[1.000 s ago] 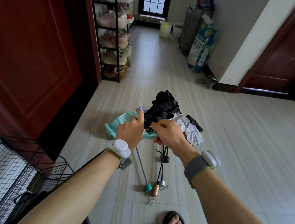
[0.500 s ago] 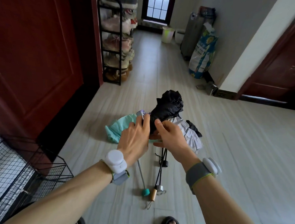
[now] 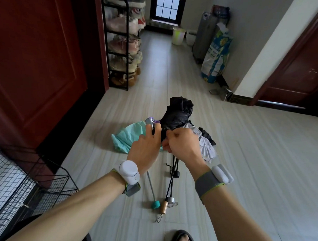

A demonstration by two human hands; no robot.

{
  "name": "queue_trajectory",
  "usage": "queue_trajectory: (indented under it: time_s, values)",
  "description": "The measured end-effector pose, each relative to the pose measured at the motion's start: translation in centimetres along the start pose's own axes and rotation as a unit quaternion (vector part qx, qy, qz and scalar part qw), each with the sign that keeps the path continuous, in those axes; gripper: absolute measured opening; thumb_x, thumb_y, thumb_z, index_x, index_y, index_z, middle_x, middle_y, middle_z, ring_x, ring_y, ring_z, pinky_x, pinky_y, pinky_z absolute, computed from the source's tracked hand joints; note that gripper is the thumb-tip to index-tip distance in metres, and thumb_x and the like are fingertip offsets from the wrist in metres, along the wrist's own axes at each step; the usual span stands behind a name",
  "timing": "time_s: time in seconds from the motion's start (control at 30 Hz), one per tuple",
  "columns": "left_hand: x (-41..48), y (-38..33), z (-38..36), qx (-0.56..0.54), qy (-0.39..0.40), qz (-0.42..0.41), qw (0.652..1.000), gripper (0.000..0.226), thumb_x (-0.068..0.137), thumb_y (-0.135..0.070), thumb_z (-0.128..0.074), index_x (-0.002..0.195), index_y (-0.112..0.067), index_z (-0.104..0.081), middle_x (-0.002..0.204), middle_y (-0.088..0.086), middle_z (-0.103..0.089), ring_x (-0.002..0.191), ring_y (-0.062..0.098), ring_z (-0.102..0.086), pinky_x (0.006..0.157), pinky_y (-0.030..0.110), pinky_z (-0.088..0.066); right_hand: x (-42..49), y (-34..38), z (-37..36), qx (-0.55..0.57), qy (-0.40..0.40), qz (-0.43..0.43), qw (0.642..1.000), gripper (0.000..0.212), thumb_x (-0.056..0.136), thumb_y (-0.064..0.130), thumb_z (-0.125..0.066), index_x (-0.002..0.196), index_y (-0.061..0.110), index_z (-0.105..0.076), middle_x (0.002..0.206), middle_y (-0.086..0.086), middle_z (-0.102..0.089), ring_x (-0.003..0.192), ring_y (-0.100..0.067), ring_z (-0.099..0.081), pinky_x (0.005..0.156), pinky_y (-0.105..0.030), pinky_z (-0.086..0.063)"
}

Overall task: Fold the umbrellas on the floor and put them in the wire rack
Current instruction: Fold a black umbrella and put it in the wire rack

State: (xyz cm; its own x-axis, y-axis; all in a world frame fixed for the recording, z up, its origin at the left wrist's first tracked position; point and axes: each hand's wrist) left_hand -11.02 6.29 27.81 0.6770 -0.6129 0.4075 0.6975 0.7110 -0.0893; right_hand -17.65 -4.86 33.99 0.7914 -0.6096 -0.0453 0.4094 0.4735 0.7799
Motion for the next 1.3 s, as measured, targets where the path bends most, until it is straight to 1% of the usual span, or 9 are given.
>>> queue_trajectory:
  time_s: [0.13, 0.37, 0.5, 0.6, 0.73, 0.87, 1.0, 1.2, 1.3]
  values:
    - [-0.1, -0.1, 0.0, 0.014, -0.018, -0.025, 0.999, 0.079, 0.067, -0.003, -0.078, 0.134, -0.001, -0.037, 0.109, 0.021, -0.059, 0.045, 0.021, -0.051, 0.037, 0.023, -0.021, 0.3, 0.0, 0.9, 0.097, 0.019, -0.040, 0.994, 0.027, 0.096, 0.014, -0.064, 0.073, 0.005, -0.075, 0.068, -0.003, -0.077, 0.067, -0.023, -0.076, 0.071, -0.036, -0.065]
    - [0.2, 0.1, -0.4, -0.001, -0.004, -0.014, 1.000, 0.078, 0.072, -0.002, -0.075, 0.136, -0.004, -0.030, 0.112, 0.021, -0.057, 0.053, 0.023, -0.054, 0.038, 0.026, -0.026, 0.5, 0.5, 1.3, 0.023, 0.095, -0.015, 0.995, 0.030, 0.091, 0.006, -0.047, 0.078, 0.008, -0.074, 0.078, -0.006, -0.079, 0.069, -0.022, -0.077, 0.070, -0.038, -0.065]
    - [0.1, -0.1, -0.4, -0.030, 0.027, -0.006, 0.999, 0.073, 0.082, -0.001, -0.065, 0.140, -0.009, -0.020, 0.120, 0.020, -0.050, 0.062, 0.025, -0.056, 0.041, 0.031, -0.034, 1.0, -0.9, 1.5, -0.100, 0.064, 0.081, 0.990, 0.033, 0.099, 0.019, -0.051, 0.075, 0.009, -0.070, 0.070, 0.001, -0.077, 0.063, -0.016, -0.073, 0.074, -0.040, -0.062]
    - [0.4, -0.2, 0.1, -0.092, 0.056, 0.009, 0.994, 0.071, 0.090, 0.001, -0.056, 0.140, -0.019, -0.009, 0.127, 0.018, -0.039, 0.074, 0.031, -0.057, 0.052, 0.042, -0.050, 1.0, -2.0, 1.3, -0.093, 0.003, 0.162, 0.982, 0.034, 0.102, 0.023, -0.056, 0.075, 0.007, -0.067, 0.069, 0.002, -0.074, 0.062, -0.016, -0.070, 0.071, -0.039, -0.059]
    - [1.2, 0.2, 1.3, -0.170, 0.056, 0.007, 0.984, 0.067, 0.087, 0.001, -0.060, 0.137, -0.016, -0.020, 0.125, 0.018, -0.039, 0.066, 0.033, -0.056, 0.052, 0.041, -0.046, 0.7, -1.5, 1.5, 0.113, -0.008, 0.047, 0.993, 0.027, 0.095, 0.033, -0.072, 0.082, 0.009, -0.073, 0.072, -0.002, -0.074, 0.060, -0.013, -0.073, 0.058, -0.029, -0.059]
    - [1.4, 0.5, 1.9, -0.239, 0.075, -0.004, 0.968, 0.067, 0.090, -0.009, -0.060, 0.142, -0.019, -0.020, 0.134, 0.014, -0.035, 0.074, 0.040, -0.062, 0.061, 0.047, -0.052, 0.7, -1.9, 2.1, 0.207, 0.048, -0.052, 0.976, 0.043, 0.086, 0.051, -0.076, 0.097, 0.010, -0.072, 0.088, -0.003, -0.076, 0.072, -0.018, -0.078, 0.061, -0.033, -0.061]
    - [1.5, 0.8, 1.9, -0.288, 0.101, -0.021, 0.952, 0.064, 0.091, -0.013, -0.061, 0.134, -0.032, -0.017, 0.135, 0.013, -0.039, 0.082, 0.040, -0.065, 0.067, 0.051, -0.056, 0.8, -1.8, 1.2, 0.208, 0.039, 0.050, 0.976, 0.018, 0.096, 0.040, -0.068, 0.094, 0.022, -0.069, 0.086, 0.004, -0.077, 0.080, -0.011, -0.075, 0.077, -0.034, -0.063]
    - [1.0, 0.3, 2.3, -0.279, 0.132, 0.002, 0.951, 0.050, 0.094, -0.011, -0.054, 0.129, -0.024, -0.021, 0.141, 0.020, -0.040, 0.083, 0.043, -0.065, 0.072, 0.053, -0.054, 1.1, -1.7, 0.0, 0.172, -0.011, 0.090, 0.981, 0.013, 0.098, 0.033, -0.067, 0.098, 0.020, -0.066, 0.094, 0.000, -0.074, 0.087, -0.005, -0.071, 0.073, -0.020, -0.056]
    - [0.8, -0.1, 2.3, -0.268, 0.124, -0.010, 0.955, 0.052, 0.094, -0.008, -0.054, 0.125, -0.030, -0.018, 0.144, 0.019, -0.036, 0.085, 0.045, -0.065, 0.073, 0.055, -0.054, 1.8, -1.8, -0.8, 0.134, -0.032, 0.067, 0.988, 0.042, 0.093, 0.049, -0.064, 0.111, 0.012, -0.060, 0.101, -0.002, -0.070, 0.093, -0.014, -0.068, 0.071, -0.024, -0.051]
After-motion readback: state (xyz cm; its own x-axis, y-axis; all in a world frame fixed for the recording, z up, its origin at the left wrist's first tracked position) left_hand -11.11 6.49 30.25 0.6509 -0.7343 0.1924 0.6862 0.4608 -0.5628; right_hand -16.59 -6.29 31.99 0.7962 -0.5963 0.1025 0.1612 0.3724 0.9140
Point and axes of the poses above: each hand's wrist, its own x-axis towards the middle knuckle, its own z-axis out of the back of the hand, y = z × x
